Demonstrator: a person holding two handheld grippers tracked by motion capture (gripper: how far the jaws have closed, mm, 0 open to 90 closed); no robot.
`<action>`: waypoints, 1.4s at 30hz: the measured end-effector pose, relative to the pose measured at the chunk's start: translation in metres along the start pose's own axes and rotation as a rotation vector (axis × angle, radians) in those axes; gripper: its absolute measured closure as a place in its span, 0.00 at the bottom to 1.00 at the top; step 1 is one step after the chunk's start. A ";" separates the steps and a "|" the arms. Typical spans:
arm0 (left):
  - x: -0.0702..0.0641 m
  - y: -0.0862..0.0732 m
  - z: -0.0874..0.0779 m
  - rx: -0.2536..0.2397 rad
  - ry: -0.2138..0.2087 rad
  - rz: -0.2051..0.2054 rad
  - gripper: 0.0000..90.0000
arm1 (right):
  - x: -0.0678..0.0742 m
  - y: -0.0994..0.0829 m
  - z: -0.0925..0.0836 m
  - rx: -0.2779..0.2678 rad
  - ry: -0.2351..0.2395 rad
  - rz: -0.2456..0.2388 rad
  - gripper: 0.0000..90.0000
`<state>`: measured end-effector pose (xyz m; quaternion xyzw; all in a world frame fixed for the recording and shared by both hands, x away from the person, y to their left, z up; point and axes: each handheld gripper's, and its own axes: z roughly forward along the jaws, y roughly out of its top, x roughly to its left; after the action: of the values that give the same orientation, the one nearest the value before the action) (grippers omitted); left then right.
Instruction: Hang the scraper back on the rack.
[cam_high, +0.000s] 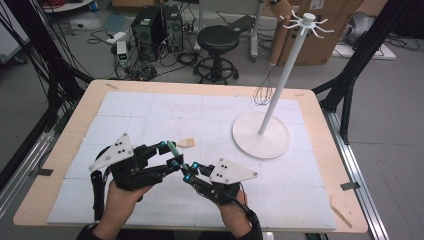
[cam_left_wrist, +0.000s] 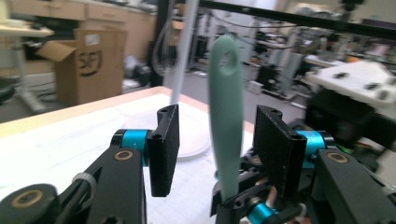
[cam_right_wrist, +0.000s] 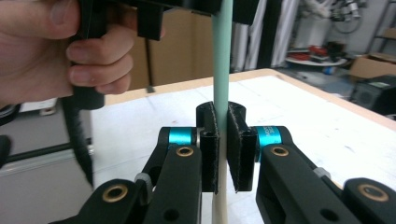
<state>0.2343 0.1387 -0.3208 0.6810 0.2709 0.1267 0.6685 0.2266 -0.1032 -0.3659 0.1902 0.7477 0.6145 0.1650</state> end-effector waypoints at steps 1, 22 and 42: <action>0.000 0.000 0.002 0.001 0.005 -0.011 0.58 | 0.000 0.000 0.000 0.000 -0.012 0.002 0.94; 0.000 0.000 0.009 0.034 -0.049 -0.084 0.83 | -0.001 -0.003 -0.002 0.015 -0.020 0.002 0.80; 0.004 0.001 -0.005 0.020 -0.522 0.014 0.84 | -0.025 -0.011 -0.011 -0.054 0.591 0.092 0.59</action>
<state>0.2351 0.1450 -0.3200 0.6988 0.0857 -0.0514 0.7083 0.2423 -0.1265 -0.3740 0.0323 0.7374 0.6696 -0.0827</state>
